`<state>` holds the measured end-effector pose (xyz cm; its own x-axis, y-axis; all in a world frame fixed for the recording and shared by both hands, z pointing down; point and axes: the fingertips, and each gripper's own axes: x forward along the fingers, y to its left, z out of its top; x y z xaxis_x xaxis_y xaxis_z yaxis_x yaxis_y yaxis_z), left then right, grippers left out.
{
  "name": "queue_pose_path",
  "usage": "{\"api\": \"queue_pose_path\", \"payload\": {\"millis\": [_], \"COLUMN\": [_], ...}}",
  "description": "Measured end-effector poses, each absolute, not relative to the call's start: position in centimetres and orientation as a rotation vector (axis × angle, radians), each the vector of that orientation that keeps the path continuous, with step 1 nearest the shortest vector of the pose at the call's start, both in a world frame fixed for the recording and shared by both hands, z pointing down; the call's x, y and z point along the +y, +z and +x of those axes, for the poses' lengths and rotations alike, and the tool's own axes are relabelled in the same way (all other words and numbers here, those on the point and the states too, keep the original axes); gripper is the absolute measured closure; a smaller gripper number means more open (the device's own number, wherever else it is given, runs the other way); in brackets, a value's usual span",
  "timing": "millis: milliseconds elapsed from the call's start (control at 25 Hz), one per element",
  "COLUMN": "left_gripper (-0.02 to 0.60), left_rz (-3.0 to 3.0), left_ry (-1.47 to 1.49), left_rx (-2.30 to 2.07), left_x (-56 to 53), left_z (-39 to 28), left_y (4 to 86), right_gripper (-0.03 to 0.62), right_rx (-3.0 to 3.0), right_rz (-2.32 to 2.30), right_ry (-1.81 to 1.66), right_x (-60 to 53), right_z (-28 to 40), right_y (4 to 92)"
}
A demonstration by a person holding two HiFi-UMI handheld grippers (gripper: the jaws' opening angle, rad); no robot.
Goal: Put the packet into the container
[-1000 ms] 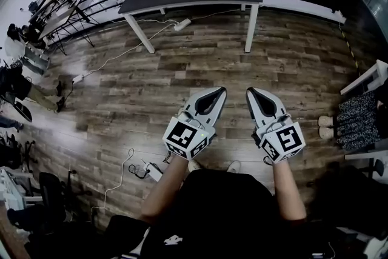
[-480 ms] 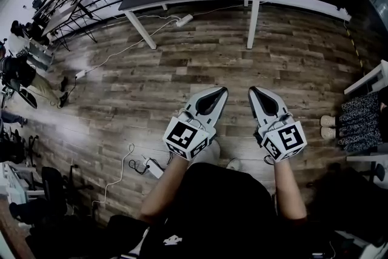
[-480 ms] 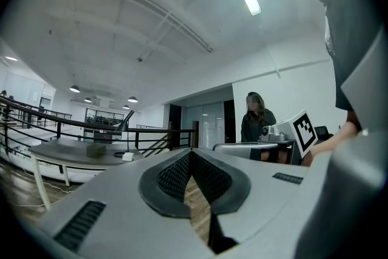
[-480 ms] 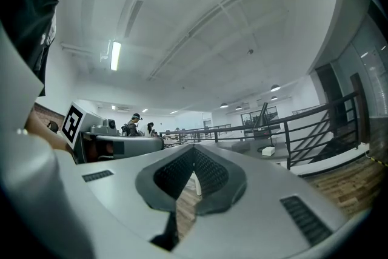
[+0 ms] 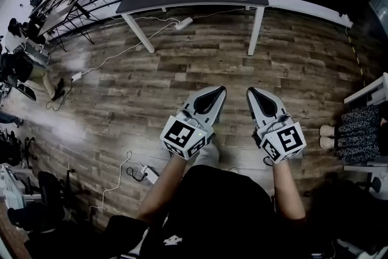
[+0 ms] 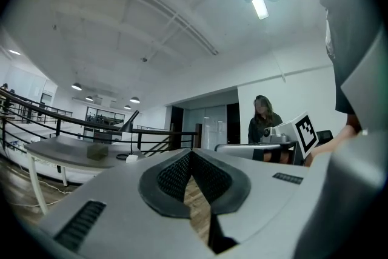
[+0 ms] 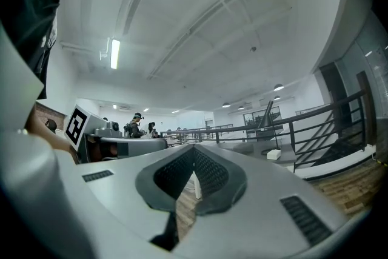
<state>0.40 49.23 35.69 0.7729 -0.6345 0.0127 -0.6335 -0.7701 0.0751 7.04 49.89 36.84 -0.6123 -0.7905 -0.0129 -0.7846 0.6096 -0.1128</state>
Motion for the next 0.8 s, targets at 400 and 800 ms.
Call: {"api": "queue_pose_path", "payload": {"millis": [400, 800], "left_gripper": [0.586, 0.586], "left_rz": [2.897, 2.9], "left_ry": [-0.001, -0.024], "left_rx": [-1.038, -1.023], "left_x": [38.7, 31.8], "left_z": [-4.1, -7.5], "left_y": [35.0, 35.0], "right_gripper": [0.589, 0.589], "right_rx": [2.782, 2.763], "right_rz": [-1.332, -1.378], "right_ry": [-0.132, -0.128], "right_x": [38.8, 31.8], "right_z": [1.5, -1.1], "right_y": [36.0, 35.8]}}
